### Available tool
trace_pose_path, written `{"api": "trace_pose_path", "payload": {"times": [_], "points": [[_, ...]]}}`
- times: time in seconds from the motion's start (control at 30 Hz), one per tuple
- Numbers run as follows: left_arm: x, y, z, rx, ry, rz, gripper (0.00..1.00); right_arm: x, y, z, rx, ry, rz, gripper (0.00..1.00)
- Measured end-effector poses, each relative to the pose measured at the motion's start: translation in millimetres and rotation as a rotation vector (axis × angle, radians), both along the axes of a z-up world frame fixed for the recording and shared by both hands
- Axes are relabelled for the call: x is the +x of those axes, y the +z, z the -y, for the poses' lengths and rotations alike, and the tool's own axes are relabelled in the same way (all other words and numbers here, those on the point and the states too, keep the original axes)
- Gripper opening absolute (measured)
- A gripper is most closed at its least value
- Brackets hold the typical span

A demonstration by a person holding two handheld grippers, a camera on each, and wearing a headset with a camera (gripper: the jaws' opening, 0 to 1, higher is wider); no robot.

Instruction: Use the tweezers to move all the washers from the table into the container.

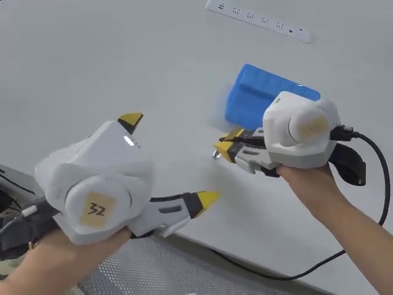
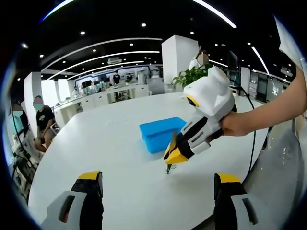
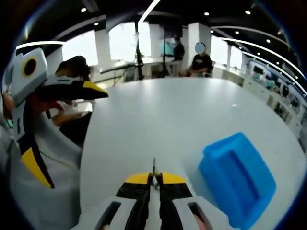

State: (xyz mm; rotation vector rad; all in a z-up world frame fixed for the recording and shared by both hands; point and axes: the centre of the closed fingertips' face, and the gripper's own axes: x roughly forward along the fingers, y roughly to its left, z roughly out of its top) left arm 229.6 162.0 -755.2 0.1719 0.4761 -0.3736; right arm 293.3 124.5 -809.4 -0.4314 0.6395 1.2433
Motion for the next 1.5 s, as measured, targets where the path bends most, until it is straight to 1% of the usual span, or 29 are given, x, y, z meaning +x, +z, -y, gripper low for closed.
{"api": "trace_pose_path", "payload": {"times": [0.1,0.2,0.23,0.3,0.37,0.47,0.5,0.57,0.63,0.7,0.83,0.93,1.03,1.2,1.37,1.43,1.47,1.5], "points": [[-0.2,-1.0,0.5,0.002,-0.003,-0.008,0.99,2.3,7.2,1.3,0.016,-0.001,0.003,0.02],[-0.6,-1.4,1.2,0.013,-0.008,-0.006,0.99,7.7,17.5,1.6,0.041,-0.007,0.016,0.02],[-0.6,-1.3,1.8,0.013,-0.012,-0.005,0.99,10.9,21.9,2.0,0.049,-0.012,0.022,0.02],[-0.7,-1.6,1.8,0.017,-0.012,-0.006,0.99,19.8,23.9,1.7,0.060,-0.017,0.032,0.02],[-1.0,-2.6,0.8,0.024,-0.008,-0.011,0.99,25.6,31.6,2.1,0.070,-0.024,0.046,0.02],[-0.7,-2.8,-0.9,0.028,0.004,-0.012,0.99,31.8,37.2,3.1,0.060,-0.029,0.067,0.02],[-0.1,-1.8,-2.3,0.041,0.010,-0.002,0.99,34.3,37.1,4.1,0.054,-0.029,0.073,0.02],[0.0,-1.1,-2.6,0.043,0.013,0.002,0.99,40.2,37.6,4.5,0.054,-0.031,0.081,0.02],[0.2,-0.2,-3.3,0.044,0.018,0.006,0.99,41.1,40.5,4.2,0.050,-0.034,0.090,0.02],[0.4,0.1,-4.1,0.040,0.023,0.006,0.99,44.6,45.7,3.1,0.044,-0.032,0.112,0.02],[1.1,1.3,-5.9,0.038,0.032,0.012,0.99,53.9,55.2,0.8,0.059,-0.055,0.134,0.02],[1.0,0.5,-6.4,0.041,0.033,0.008,0.97,60.6,61.1,-0.6,0.073,-0.073,0.139,0.02],[1.0,0.5,-6.2,0.049,0.031,0.010,0.96,66.8,63.5,-1.0,0.073,-0.085,0.149,0.02],[0.9,0.2,-5.5,0.044,0.030,0.006,0.97,76.7,64.0,-0.1,0.075,-0.111,0.154,0.03],[0.7,-0.8,-5.6,0.046,0.029,0.000,0.97,87.0,58.3,1.4,0.066,-0.136,0.148,0.03],[0.6,-1.1,-5.5,0.047,0.028,-0.001,0.98,89.7,53.8,1.0,0.062,-0.145,0.129,0.03],[0.6,-0.9,-5.4,0.047,0.027,-0.001,0.98,95.2,48.9,0.8,0.056,-0.143,0.128,0.03],[0.7,-0.6,-5.1,0.045,0.026,0.001,0.98,96.3,46.4,0.6,0.049,-0.140,0.131,0.03]]}}
